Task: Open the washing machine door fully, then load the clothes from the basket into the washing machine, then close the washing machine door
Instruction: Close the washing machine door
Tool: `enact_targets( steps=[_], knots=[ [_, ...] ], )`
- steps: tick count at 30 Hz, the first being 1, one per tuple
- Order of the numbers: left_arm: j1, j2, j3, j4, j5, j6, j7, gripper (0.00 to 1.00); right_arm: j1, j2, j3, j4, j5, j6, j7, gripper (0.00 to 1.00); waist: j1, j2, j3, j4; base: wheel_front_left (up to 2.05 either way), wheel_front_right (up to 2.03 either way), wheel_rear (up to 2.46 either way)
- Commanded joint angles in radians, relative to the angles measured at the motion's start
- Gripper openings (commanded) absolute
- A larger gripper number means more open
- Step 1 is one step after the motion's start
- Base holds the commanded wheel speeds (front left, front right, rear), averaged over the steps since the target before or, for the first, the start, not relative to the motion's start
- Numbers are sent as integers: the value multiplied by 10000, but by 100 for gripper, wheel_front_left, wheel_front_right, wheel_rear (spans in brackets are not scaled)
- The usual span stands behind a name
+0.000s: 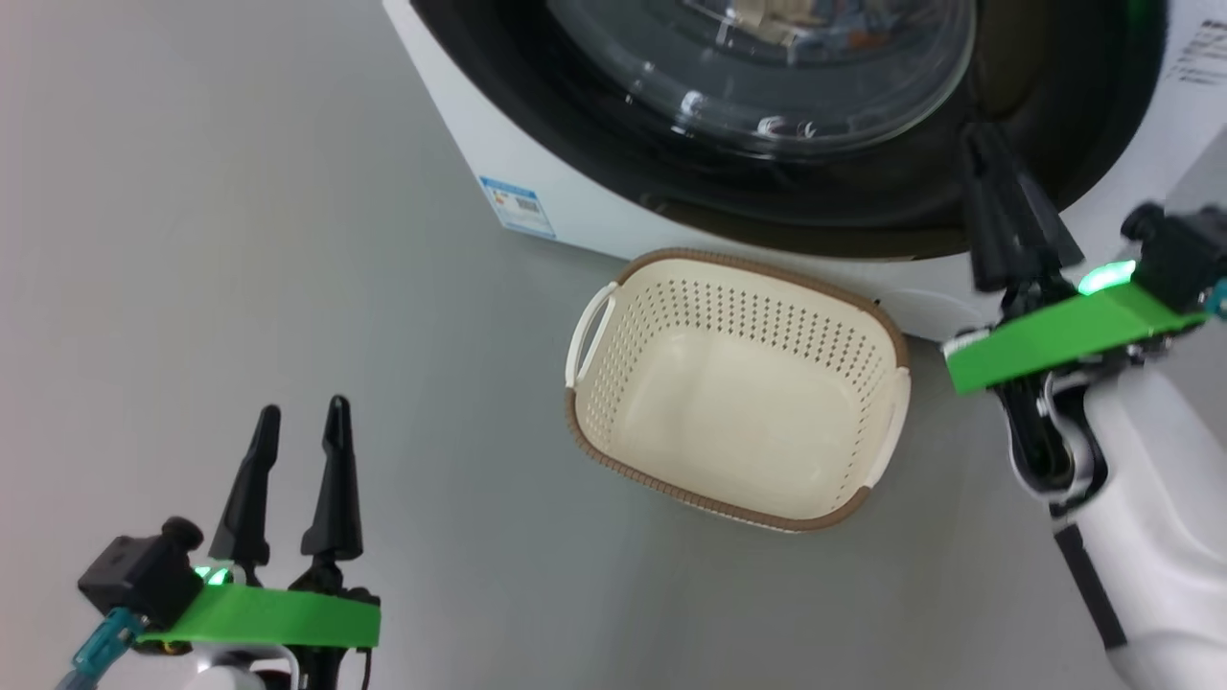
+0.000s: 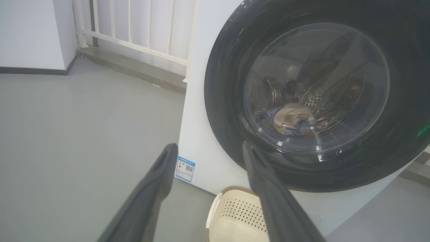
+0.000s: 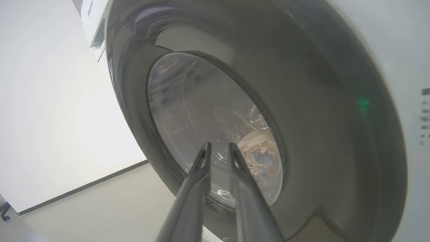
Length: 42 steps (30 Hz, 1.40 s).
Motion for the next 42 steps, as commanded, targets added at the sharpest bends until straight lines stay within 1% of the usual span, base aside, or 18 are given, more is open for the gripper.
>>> enact_targets(
  steps=[1, 11, 16, 17, 19, 20, 27, 42],
  knots=[
    [33, 325, 398, -116, -13, 4, -63, 100, 294, 123, 106, -309, 166, 0, -49, 100, 0, 0, -480, -344, 0, 0, 0],
    [456, 871, 450, 195, -2, 4, -63, 100, 2505, 237, -348, -567, 233, 0, -49, 100, 0, 0, -1588, -986, 0, 0, 0],
    [865, 1215, 433, 219, 3, 4, -63, 100, 3567, 299, -631, -722, 198, 0, -49, 100, 0, 0, -2231, -1444, 0, 0, 0],
    [1026, 1357, 424, 226, -13, 4, -63, 100, 3952, 330, -782, -803, 172, 0, -49, 100, 0, 0, -2466, -1655, 0, 0, 0],
    [1172, 1444, 468, 254, -8, 4, -63, 100, 4308, 352, -908, -863, 153, 0, -49, 100, 0, 0, -2670, -1867, 0, 0, 0],
    [1172, 1444, 468, 254, -8, 4, -63, 100, 4308, 352, -908, -863, 153, 0, -49, 100, 0, 0, -2670, -1867, 0, 0, 0],
    [1493, 1706, 406, 401, -4, 4, -63, 100, 5073, 315, -1073, -967, 168, 0, -49, 100, 0, 0, -3075, -2604, 0, 0, 0],
    [1677, 2023, 440, 564, -149, 4, -63, 100, 5737, 73, -1300, -1175, 154, 0, -49, 100, 0, 0, -3265, -3915, 0, 0, 0]
  ],
)
